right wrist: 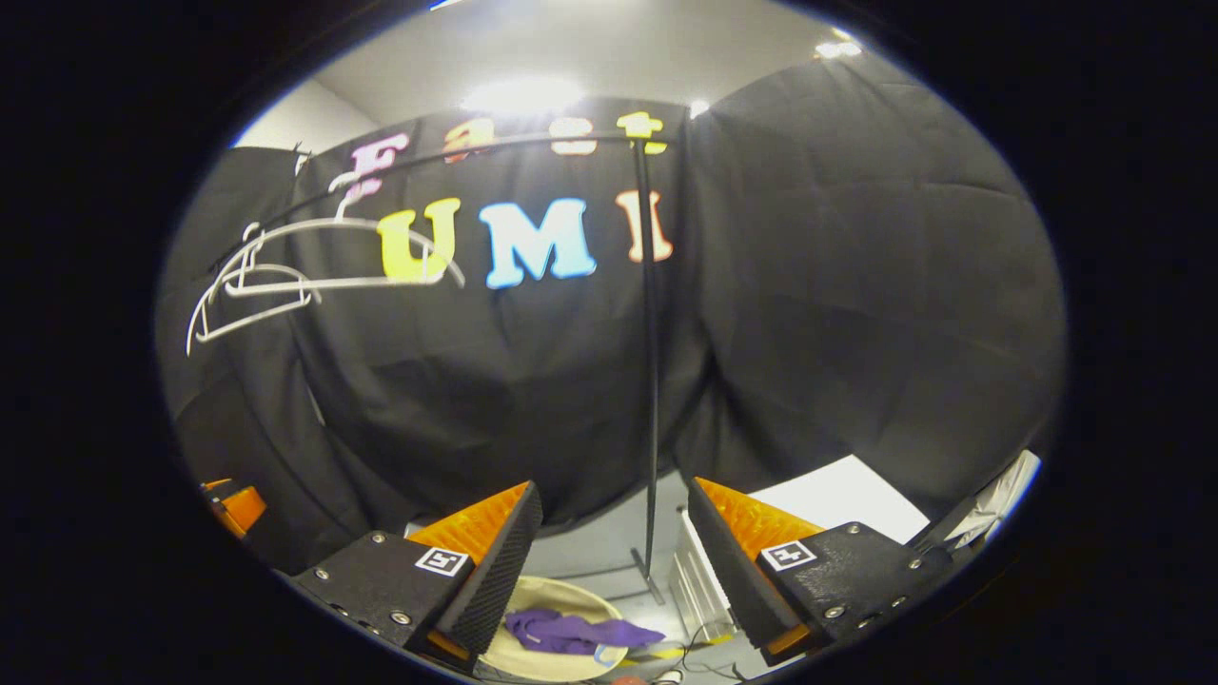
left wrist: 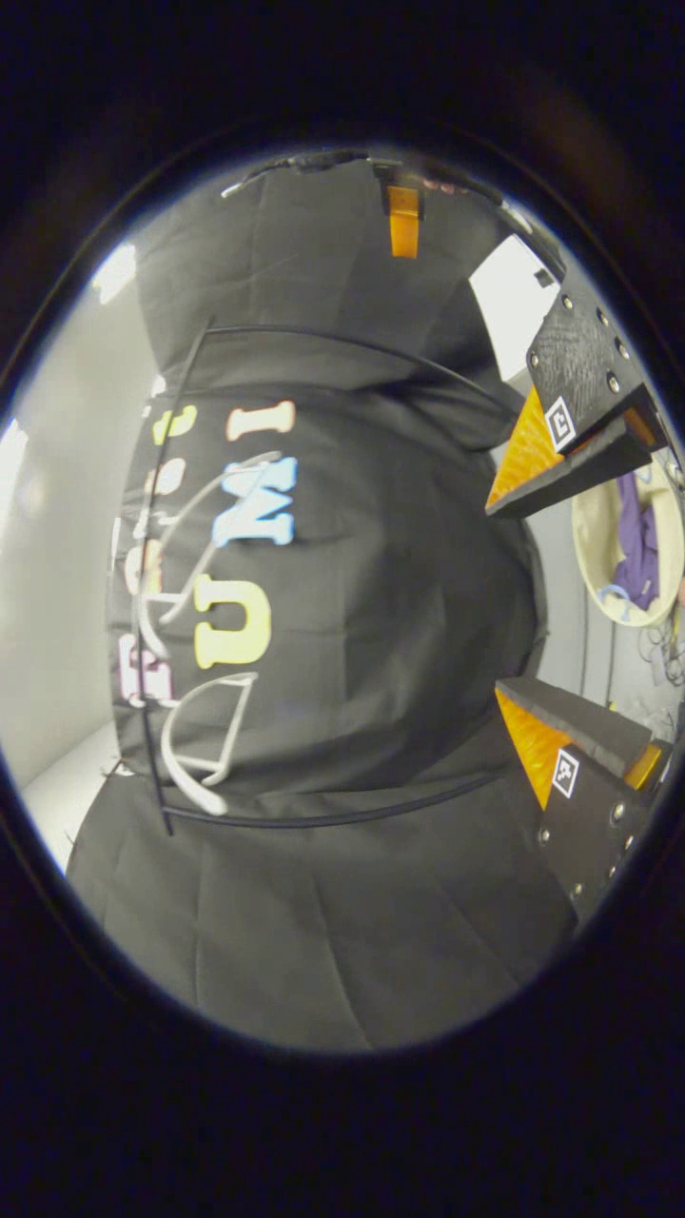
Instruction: Grasp the clothes on the hanger with both hands and then place them into the laundry hamper below.
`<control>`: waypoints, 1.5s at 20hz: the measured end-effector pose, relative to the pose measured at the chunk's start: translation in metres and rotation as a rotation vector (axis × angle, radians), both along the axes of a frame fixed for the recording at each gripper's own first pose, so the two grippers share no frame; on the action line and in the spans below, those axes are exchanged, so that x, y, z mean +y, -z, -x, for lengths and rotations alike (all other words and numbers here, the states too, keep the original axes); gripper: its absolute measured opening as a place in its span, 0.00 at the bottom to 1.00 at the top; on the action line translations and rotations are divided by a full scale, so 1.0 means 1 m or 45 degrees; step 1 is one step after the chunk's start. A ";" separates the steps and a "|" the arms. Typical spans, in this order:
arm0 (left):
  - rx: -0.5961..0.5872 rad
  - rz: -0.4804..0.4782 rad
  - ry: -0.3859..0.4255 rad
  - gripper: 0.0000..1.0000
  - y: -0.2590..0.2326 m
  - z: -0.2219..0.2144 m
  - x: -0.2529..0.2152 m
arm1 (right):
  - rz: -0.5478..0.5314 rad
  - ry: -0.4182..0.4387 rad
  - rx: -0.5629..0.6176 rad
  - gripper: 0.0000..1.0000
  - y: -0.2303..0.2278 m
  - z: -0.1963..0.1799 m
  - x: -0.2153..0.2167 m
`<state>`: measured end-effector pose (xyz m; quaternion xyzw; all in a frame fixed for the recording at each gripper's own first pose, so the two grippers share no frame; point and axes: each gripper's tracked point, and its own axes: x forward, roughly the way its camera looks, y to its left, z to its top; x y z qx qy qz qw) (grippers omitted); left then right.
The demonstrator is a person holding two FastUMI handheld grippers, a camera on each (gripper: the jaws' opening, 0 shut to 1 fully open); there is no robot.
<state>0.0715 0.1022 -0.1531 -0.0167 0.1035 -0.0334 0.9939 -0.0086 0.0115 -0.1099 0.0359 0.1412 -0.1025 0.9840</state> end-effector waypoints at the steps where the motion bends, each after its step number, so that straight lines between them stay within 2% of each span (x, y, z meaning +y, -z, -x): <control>1: -0.051 0.008 -0.009 1.00 -0.023 0.000 0.003 | 0.009 0.028 -0.066 0.96 -0.018 0.002 -0.007; 5: -0.203 0.051 -0.029 1.00 -0.120 -0.003 0.008 | 0.081 0.106 -0.320 0.95 -0.085 0.002 -0.038; 6: -0.236 0.058 -0.027 1.00 -0.143 0.001 0.000 | 0.097 0.108 -0.369 0.91 -0.099 0.003 -0.045; 7: -0.266 0.063 -0.025 1.00 -0.163 0.004 -0.004 | 0.103 0.098 -0.403 0.95 -0.110 0.005 -0.051; 8: -0.290 0.071 -0.030 1.00 -0.179 0.007 -0.008 | 0.102 0.078 -0.432 0.91 -0.119 0.006 -0.055; 10: -0.338 0.114 -0.046 1.00 -0.198 0.013 -0.012 | 0.112 0.031 -0.475 0.95 -0.132 0.006 -0.067; 11: -0.364 0.143 -0.070 1.00 -0.207 0.016 -0.013 | 0.134 0.012 -0.493 0.95 -0.136 0.006 -0.076; 12: -0.385 0.169 -0.089 1.00 -0.215 0.019 -0.016 | 0.166 -0.013 -0.519 0.91 -0.141 0.007 -0.084; 16: -0.377 0.206 -0.111 1.00 -0.193 0.022 -0.054 | 0.201 -0.085 -0.534 0.95 -0.149 0.009 -0.107; 17: -0.376 0.185 -0.109 1.00 -0.193 0.023 -0.063 | 0.199 -0.093 -0.532 0.92 -0.149 0.011 -0.113; 18: -0.383 0.153 -0.116 1.00 -0.192 0.028 -0.070 | 0.193 -0.092 -0.526 0.95 -0.149 0.012 -0.117; 19: -0.396 0.117 -0.120 1.00 -0.192 0.032 -0.074 | 0.185 -0.085 -0.517 0.91 -0.148 0.011 -0.121; 21: -0.416 0.071 -0.119 1.00 -0.196 0.033 -0.084 | 0.148 -0.074 -0.501 0.91 -0.146 0.012 -0.122; 22: -0.409 0.059 -0.096 1.00 -0.194 0.028 -0.091 | 0.127 -0.070 -0.507 0.95 -0.148 0.012 -0.119; 25: -0.355 0.077 0.060 1.00 -0.186 0.012 -0.109 | 0.103 -0.046 -0.511 0.95 -0.144 0.011 -0.109; 26: -0.351 0.075 0.086 0.96 -0.184 0.007 -0.105 | 0.103 -0.038 -0.514 0.95 -0.142 0.013 -0.104; 27: -0.353 0.064 0.105 1.00 -0.184 0.003 -0.099 | 0.103 -0.021 -0.514 0.95 -0.138 0.017 -0.100; 30: -0.367 0.045 0.118 1.00 -0.181 -0.004 -0.075 | 0.058 0.055 -0.507 0.95 -0.128 0.030 -0.089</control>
